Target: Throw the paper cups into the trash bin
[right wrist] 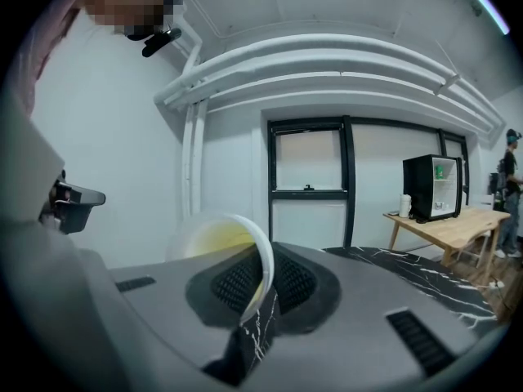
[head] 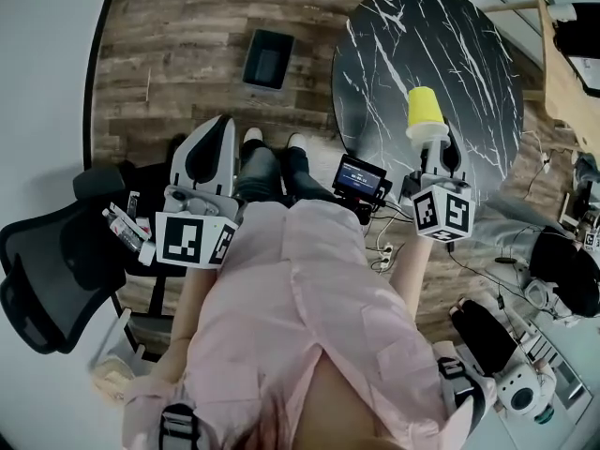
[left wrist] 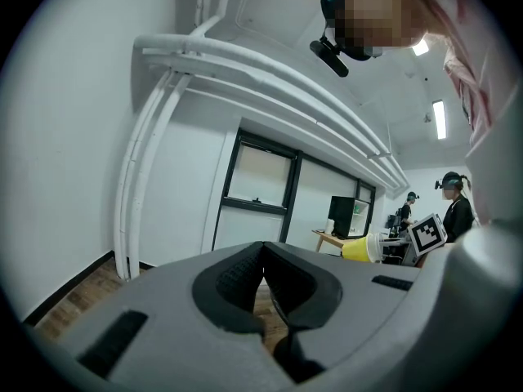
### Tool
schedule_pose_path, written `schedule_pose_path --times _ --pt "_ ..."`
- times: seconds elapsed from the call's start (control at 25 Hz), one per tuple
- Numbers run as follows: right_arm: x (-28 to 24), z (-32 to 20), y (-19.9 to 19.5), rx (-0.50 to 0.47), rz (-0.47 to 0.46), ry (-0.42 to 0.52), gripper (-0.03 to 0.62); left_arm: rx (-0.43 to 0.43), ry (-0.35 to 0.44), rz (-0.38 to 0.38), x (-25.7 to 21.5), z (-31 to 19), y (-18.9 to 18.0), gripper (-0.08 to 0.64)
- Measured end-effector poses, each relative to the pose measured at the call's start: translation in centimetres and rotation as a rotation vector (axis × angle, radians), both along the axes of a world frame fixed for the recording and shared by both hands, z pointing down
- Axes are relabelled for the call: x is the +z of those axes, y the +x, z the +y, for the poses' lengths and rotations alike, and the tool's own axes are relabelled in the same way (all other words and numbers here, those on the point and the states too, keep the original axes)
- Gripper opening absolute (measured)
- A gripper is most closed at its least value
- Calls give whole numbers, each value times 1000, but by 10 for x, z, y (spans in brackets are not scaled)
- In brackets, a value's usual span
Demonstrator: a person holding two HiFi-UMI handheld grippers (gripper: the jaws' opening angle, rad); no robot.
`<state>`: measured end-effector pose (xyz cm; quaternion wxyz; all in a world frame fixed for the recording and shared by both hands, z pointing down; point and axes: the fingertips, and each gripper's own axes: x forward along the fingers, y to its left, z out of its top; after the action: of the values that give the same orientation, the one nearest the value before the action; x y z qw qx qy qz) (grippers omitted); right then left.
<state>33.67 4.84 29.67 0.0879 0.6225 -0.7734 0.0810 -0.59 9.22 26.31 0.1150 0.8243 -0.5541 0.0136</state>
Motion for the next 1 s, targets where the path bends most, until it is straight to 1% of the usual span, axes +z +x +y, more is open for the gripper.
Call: schedule_pose_path --times 0.16,0.28,0.44,0.56,0.8,1.0 --pt "-3 -11 -29 6 -6 -2 41 9 4 6 -4 -10 -25 15" --pt "-9 -21 -57 4 -7 8 41 17 17 -4 -11 -16 -53 15" --pt "-12 -36 -92 -2 -5 17 41 7 32 -14 -16 -28 -94 15" --pt "-13 -47 -114 -4 -8 21 41 -4 37 -9 -16 -37 -116 15" --pt "-13 -65 -147 -23 -18 28 41 3 40 7 -14 -47 -135 15" --pt "-10 -77 -165 -58 -20 13 41 -21 7 17 -5 -49 -145 15"
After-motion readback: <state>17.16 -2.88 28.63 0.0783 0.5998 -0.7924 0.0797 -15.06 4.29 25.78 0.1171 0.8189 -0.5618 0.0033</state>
